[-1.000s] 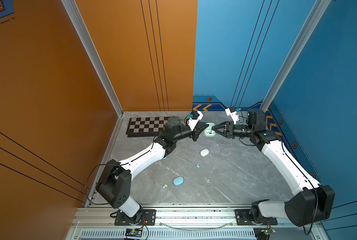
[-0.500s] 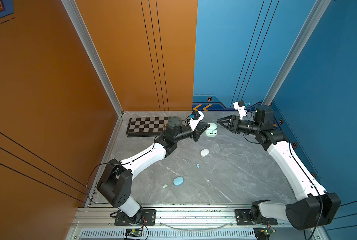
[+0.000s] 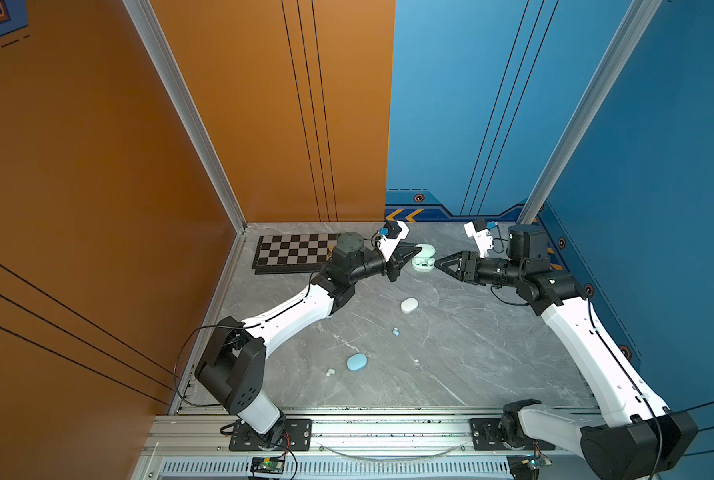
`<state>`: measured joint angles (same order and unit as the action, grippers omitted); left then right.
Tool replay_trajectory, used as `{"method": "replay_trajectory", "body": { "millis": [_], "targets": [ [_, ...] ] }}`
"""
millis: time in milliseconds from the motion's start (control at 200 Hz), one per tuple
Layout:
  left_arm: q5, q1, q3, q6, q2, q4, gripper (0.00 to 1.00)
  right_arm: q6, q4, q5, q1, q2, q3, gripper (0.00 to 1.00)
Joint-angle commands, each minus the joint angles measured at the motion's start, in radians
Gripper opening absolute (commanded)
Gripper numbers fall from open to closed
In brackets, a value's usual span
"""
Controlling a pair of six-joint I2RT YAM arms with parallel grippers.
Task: Insert the wireless bluetooth earbuds into the charging case
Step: 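Press the earbud into a slot of the case with the right gripper, then open the right gripper and draw it back from the case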
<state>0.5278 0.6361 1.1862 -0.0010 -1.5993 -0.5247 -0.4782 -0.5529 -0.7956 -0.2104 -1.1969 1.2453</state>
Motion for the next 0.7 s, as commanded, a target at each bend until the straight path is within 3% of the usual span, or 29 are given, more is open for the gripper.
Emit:
{"method": "replay_trajectory", "body": {
  "millis": [0,696],
  "targets": [
    [-0.008,0.005,0.027,0.001,-0.005,-0.024,0.00,0.033,-0.035,0.032,-0.011,-0.009,-0.012,0.49],
    [-0.007,-0.002,0.015,-0.001,0.007,-0.024,0.00,0.026,-0.033,0.067,0.016,-0.087,0.058,0.45]
  ]
}}
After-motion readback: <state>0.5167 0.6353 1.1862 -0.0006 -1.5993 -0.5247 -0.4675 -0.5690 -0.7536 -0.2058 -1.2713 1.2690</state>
